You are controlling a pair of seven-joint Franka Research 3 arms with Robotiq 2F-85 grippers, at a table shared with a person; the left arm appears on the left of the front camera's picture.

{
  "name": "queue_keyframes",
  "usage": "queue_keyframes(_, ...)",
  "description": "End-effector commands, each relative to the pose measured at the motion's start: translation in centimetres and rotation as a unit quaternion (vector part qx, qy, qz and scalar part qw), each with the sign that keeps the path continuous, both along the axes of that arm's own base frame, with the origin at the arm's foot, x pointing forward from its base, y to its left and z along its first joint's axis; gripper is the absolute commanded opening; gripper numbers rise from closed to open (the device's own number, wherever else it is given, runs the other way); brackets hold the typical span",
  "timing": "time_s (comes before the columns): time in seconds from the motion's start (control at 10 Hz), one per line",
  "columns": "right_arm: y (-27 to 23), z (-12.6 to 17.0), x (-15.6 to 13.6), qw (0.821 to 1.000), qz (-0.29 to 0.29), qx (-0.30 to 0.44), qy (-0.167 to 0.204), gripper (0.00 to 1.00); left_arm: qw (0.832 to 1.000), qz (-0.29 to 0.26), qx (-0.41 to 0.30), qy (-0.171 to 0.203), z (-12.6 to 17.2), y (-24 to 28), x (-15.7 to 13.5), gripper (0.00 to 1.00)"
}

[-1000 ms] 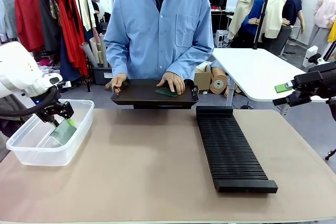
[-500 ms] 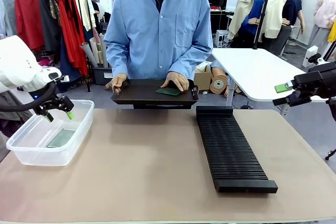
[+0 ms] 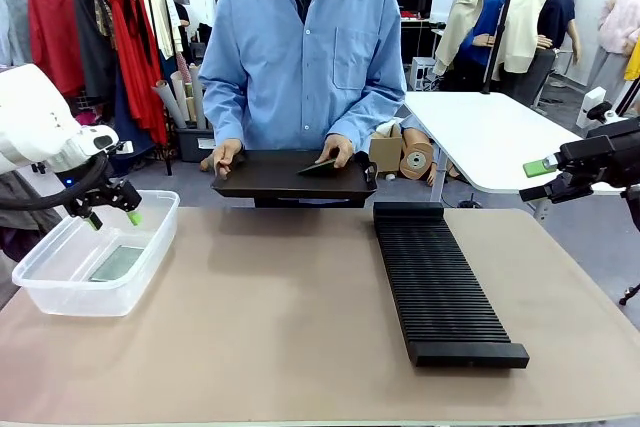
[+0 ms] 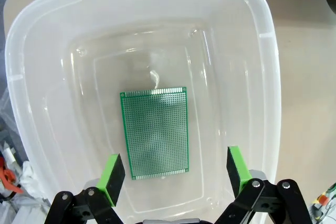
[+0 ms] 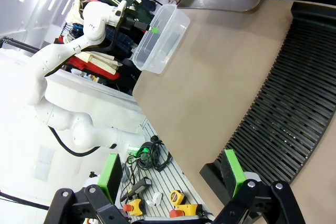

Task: Sort PCBs into racks and boxes based on the side picked up.
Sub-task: Pick up the Blank PCB handed by the Human.

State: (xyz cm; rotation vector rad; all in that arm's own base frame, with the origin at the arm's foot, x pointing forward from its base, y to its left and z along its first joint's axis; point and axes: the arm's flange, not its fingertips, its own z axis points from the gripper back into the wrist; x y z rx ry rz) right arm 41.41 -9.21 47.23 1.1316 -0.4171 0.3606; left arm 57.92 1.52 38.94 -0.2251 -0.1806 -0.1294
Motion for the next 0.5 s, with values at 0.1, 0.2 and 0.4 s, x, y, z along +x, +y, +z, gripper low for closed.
queue_keyframes(0.1, 0.16, 0.23, 0.06, 1.000, -0.001, 0.004, 0.001, 1.00, 1.000, 0.007, 0.009, -0.001, 0.09, -0.14, -0.17, 1.00)
queue_keyframes(0.2, 0.16, 0.23, 0.06, 1.000, -0.001, 0.004, 0.001, 1.00, 1.000, 0.007, -0.004, -0.004, 0.16, -0.20, -0.02, 1.00)
queue_keyframes(0.4, 0.16, 0.23, 0.06, 1.000, -0.001, 0.004, 0.001, 1.00, 0.996, 0.009, -0.092, 0.001, 1.03, 0.47, -0.18, 1.00)
